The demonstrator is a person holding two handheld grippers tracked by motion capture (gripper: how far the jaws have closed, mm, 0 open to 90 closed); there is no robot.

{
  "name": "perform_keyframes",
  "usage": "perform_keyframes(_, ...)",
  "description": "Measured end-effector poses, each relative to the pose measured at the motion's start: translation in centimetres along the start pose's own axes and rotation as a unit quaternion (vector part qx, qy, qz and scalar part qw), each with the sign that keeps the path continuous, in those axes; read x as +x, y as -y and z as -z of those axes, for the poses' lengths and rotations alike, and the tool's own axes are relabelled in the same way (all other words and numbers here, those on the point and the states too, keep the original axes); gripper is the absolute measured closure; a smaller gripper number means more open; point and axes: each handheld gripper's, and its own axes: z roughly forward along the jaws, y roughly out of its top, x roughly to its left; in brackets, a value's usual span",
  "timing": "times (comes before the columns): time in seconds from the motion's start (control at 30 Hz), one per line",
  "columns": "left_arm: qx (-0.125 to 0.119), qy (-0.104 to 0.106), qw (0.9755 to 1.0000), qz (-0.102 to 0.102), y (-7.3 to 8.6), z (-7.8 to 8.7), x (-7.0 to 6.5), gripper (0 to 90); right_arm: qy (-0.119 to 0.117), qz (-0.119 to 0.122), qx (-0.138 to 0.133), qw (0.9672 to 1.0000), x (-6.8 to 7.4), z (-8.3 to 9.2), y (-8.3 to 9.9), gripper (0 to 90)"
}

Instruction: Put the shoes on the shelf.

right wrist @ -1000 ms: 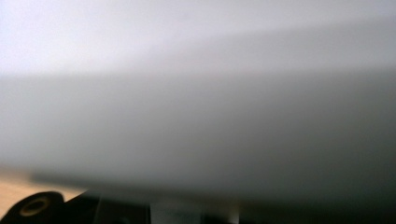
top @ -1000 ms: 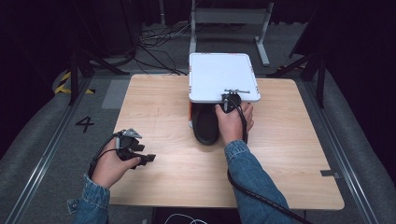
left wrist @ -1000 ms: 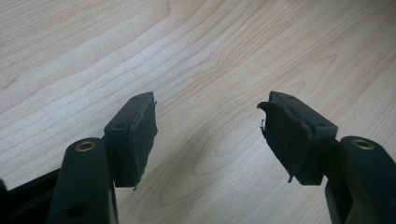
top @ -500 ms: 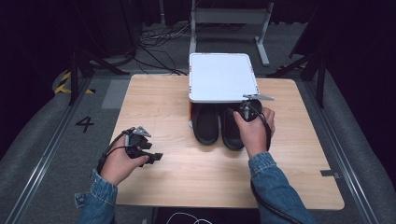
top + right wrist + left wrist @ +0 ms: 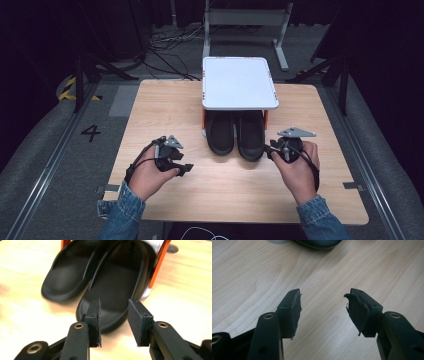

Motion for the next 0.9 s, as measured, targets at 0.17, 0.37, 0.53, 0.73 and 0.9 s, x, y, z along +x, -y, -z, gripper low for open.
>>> perform_keyframes(0.17, 0.001, 0.002, 1.0, -0.007, -0.6, -1.1, -1.4, 45.8, -0.002, 0.013, 0.005, 0.9999, 0.5, 0.6, 2.3, 68.0)
perform_keyframes(0.37, -0.007, 0.014, 0.9999, 0.0, -1.3, -2.5, -2.7, 52.0, -0.001, 0.022, 0.011, 0.9997, 0.8, 0.2, 3.9, 72.1)
perform_keyframes(0.53, -0.026, 0.016, 0.9995, 0.005, -1.9, -4.0, -3.2, 57.6, -0.002, 0.028, 0.019, 0.9994, 0.8, -0.8, 4.9, 75.8)
perform_keyframes(0.73, -0.037, 0.009, 0.9992, 0.01, -2.6, -5.3, -3.2, 69.1, -0.01, 0.03, 0.012, 0.9994, 0.8, -1.7, 5.6, 83.6)
perform_keyframes(0.9, -0.036, 0.015, 0.999, 0.02, -3.1, -6.3, -3.4, 78.1, -0.018, 0.036, 0.01, 0.9991, 1.5, -2.6, 5.8, 87.1)
